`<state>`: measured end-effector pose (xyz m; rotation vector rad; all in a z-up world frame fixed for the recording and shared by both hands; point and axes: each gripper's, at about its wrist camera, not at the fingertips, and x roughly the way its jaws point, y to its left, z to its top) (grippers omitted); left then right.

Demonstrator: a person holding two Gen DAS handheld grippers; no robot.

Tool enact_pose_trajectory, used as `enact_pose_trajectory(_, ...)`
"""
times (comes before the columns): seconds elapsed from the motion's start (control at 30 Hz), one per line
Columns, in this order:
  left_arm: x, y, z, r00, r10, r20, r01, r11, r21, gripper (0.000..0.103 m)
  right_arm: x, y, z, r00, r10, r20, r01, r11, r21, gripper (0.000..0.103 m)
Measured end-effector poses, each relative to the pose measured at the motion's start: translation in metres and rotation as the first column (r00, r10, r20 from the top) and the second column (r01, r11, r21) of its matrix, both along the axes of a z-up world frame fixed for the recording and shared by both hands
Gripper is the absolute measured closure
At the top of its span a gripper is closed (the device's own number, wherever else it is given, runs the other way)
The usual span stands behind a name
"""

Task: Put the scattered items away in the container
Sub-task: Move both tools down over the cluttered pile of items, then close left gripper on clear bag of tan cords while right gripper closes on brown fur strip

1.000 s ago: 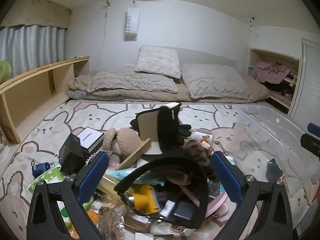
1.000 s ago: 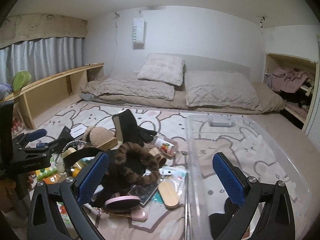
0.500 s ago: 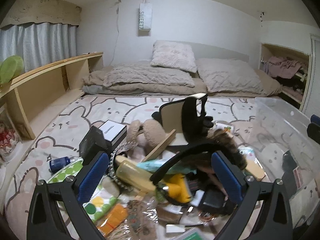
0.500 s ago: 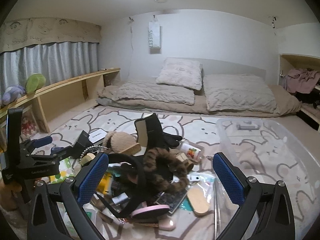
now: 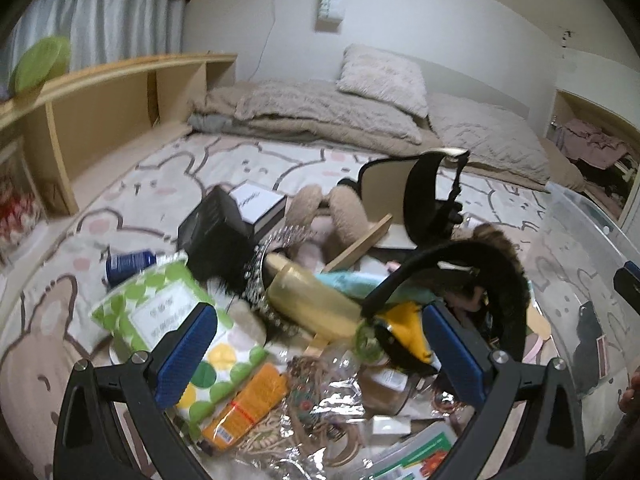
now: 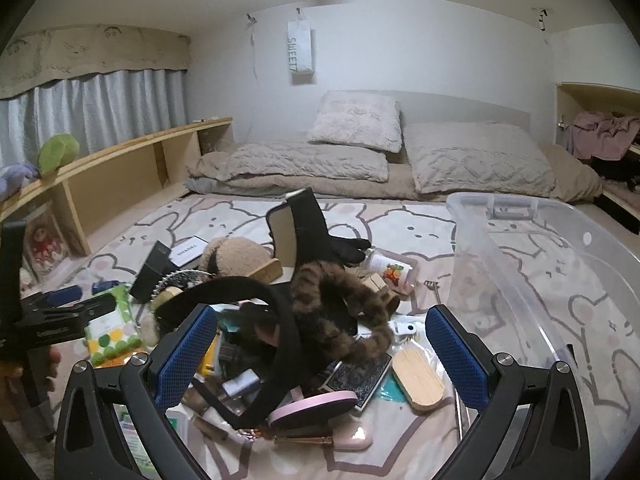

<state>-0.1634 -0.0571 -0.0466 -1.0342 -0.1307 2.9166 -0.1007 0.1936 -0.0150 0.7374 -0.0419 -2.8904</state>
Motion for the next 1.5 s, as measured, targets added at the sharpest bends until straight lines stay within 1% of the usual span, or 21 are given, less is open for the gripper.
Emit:
enact_pose_trajectory(0.17,-0.002,-0.007,-0.019,0.998,-0.002,0.059,0.001,1.000,0.019,0.000,-0.010,-0.001,-0.017,0.999,-0.010,0.043,0.011,1.000,-0.008,0.000)
enact_pose_trajectory(0.37,-0.003,-0.012,-0.036,0.993,-0.004,0.115,-0.001,0.999,0.051,0.000,-0.022,-0.004,-0.039,0.996,0.010,0.085,-0.011,1.000,0.008,0.000)
enact_pose_trajectory(0.43,-0.002,-0.012,-0.046,0.990,0.002,0.144,-0.010,0.999,0.049,0.000,-0.024,-0.005,-0.045,0.996,0.021,0.088,-0.023,1.000,0.015,0.000)
enact_pose_trajectory(0.53,-0.002,-0.010,-0.056,0.984,0.020,0.176,-0.025,0.999,0.028,0.000,-0.028,-0.007,-0.056,0.996,0.042,0.084,-0.046,0.998,0.045,0.000)
enact_pose_trajectory(0.67,-0.001,-0.010,-0.067,0.978,0.012,0.210,-0.021,0.999,0.044,0.000,-0.030,-0.008,-0.070,0.995,0.064,0.073,-0.070,0.994,0.082,0.000)
enact_pose_trajectory(0.87,-0.004,-0.003,-0.082,0.966,-0.013,0.259,0.000,0.999,0.049,0.000,-0.027,-0.005,-0.090,0.994,0.074,0.077,-0.080,0.994,0.068,0.000)
enact_pose_trajectory(1.0,-0.004,0.000,-0.092,0.957,-0.021,0.289,0.003,0.998,0.062,0.000,-0.024,-0.001,-0.097,0.996,0.070,0.062,-0.073,0.996,0.052,0.000)
enact_pose_trajectory(1.1,-0.006,-0.002,-0.099,0.950,-0.039,0.310,0.003,0.993,0.117,0.000,-0.022,0.004,-0.099,0.997,0.053,0.051,-0.055,0.998,0.023,0.000)
enact_pose_trajectory(1.23,-0.009,-0.007,-0.104,0.945,-0.064,0.320,0.005,0.983,0.183,0.000,-0.021,0.010,-0.099,0.999,0.027,0.040,-0.028,1.000,0.012,0.000)
enact_pose_trajectory(1.4,-0.009,-0.008,-0.105,0.945,-0.044,0.325,-0.020,0.982,0.189,0.000,-0.025,0.013,-0.102,0.999,0.009,0.050,-0.009,1.000,0.004,0.000)
enact_pose_trajectory(1.5,-0.011,-0.005,-0.107,0.943,-0.034,0.331,-0.025,0.985,0.172,0.000,-0.031,0.015,-0.102,0.998,-0.003,0.062,0.002,1.000,0.030,0.000)
